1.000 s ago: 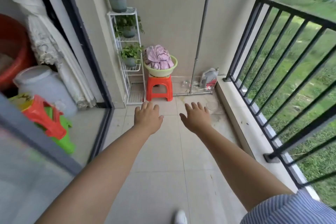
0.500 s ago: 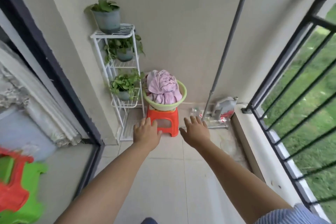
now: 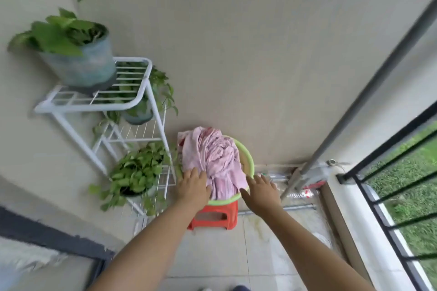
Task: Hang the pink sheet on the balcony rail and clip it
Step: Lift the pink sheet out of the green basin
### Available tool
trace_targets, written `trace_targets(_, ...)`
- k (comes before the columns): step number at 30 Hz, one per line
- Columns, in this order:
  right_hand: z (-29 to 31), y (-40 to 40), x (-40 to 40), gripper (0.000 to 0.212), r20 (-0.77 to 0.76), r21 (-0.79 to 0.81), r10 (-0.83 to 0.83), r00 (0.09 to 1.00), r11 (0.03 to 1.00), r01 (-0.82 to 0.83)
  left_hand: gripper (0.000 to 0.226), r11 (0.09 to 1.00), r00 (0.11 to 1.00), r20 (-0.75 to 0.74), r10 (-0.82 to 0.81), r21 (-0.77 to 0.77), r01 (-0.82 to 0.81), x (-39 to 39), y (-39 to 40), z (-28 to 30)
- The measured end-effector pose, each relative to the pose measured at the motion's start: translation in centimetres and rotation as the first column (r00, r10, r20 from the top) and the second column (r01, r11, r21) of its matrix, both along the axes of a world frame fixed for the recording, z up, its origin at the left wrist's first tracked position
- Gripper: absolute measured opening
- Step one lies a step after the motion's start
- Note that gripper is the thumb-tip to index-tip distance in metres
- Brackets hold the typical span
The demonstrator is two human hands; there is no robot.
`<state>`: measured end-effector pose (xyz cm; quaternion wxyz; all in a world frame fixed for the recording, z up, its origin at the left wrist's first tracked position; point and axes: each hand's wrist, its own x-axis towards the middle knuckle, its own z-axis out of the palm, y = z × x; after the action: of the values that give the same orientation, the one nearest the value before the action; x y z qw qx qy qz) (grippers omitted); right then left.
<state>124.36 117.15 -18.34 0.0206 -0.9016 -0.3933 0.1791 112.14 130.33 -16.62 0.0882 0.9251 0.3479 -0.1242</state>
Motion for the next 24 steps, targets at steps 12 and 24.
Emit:
trace_targets(12, -10.1, 19.6, 14.1, 0.046, -0.300, -0.080, 0.018, 0.954, 0.996, -0.044, 0.040, 0.980, 0.981, -0.137, 0.137, -0.125, -0.155, 10.7, 15.2, -9.0)
trace_targets(24, -18.0, 29.7, 18.4, 0.022, -0.519, -0.022, -0.141, 0.843, 0.988, 0.152, 0.037, 0.924, 0.951, -0.196, 0.241, -0.253, -0.287, 14.5, 20.9, -16.5)
